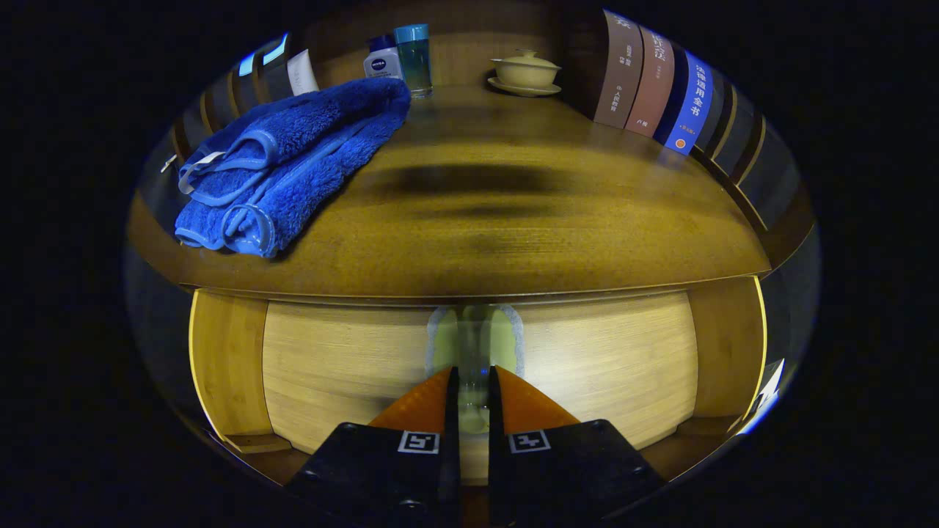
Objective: Pull open the drawer, take out the items inside it, and place them on the countertop above the cabinet.
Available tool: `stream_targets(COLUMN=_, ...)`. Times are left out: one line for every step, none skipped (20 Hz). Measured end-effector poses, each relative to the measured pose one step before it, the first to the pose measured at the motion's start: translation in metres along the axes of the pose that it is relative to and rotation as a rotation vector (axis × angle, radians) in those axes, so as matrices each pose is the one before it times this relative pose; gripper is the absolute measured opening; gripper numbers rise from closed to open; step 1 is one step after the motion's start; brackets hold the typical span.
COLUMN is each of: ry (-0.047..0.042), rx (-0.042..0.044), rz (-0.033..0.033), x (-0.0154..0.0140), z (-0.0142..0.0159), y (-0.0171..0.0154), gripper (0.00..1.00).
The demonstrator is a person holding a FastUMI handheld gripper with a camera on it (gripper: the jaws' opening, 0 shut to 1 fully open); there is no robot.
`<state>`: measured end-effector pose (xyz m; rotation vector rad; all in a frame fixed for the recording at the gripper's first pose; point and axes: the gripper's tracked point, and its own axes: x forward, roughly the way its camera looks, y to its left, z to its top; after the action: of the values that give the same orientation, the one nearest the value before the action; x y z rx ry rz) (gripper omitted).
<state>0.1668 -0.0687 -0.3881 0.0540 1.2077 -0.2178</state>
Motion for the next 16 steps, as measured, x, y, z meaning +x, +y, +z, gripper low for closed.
stream_targets(ry=0.00637, rx=-0.00155, rz=0.00224, x=-0.00040, z=-0.00137, y=0.00039, gripper=0.20)
stream_targets(ry=-0.00203, rx=-0.00047, rz=-0.00051, x=-0.00068, z=0.00034, y=-0.00009, gripper=0.20)
stream_targets(ry=-0.00168, rx=-0.00372, rz=0.00276, x=0.00089, z=-0.00001, y=0.00066, gripper=0.19)
stream_targets(ry=-0.00622, rx=-0.00147, rz=0.00535, x=-0.00066, z=0.00041, y=0.00143, gripper=0.19)
stream_targets(ry=-0.01055, rx=0.00211, rz=0.00333, x=-0.00171, z=0.00112, y=0.00044, gripper=0.19)
stream_targets(ry=-0.01566, rx=-0.00217, rz=0.00058, x=-0.00246, z=0.00060, y=-0.00029, gripper=0.19)
stream_targets(ry=-0.01503, rx=-0.00202, rz=0.00223, x=-0.00352, z=-0.00116, y=0.00017, gripper=0.19)
stream_targets(ry=-0.00536, rx=-0.00389, rz=0.00381, x=-0.00509, z=-0.00435, y=-0.00015, gripper=0.19)
stream_targets(ry=-0.00729, rx=0.00128, rz=0.01206, x=-0.00628, z=-0.00359, y=0.00206, gripper=0.19)
stream_targets(ry=-0.01434, rx=0.00502, rz=0.00635, x=-0.00870, z=-0.00316, y=0.00033, gripper=0.19)
stream_targets(ry=-0.02212, rx=0.00288, rz=0.00420, x=-0.01020, z=-0.00055, y=-0.00075, gripper=0.19)
stream_targets(ry=-0.02395, rx=0.00089, rz=0.00351, x=-0.01116, z=-0.00019, y=-0.00013, gripper=0.19)
stream_targets(ry=-0.02456, rx=-0.00639, rz=0.00195, x=-0.01158, z=0.00093, y=0.00038, gripper=0.19)
stream_targets(ry=-0.02744, rx=-0.00310, rz=0.00434, x=-0.01290, z=0.00217, y=0.00061, gripper=0.19)
stream_targets(ry=-0.03090, rx=0.00106, rz=0.01182, x=-0.01293, z=0.00443, y=0.00268, gripper=0.19)
stream_targets(ry=-0.03697, rx=0.00436, rz=0.00699, x=-0.01315, z=0.00788, y=0.00108, gripper=0.19)
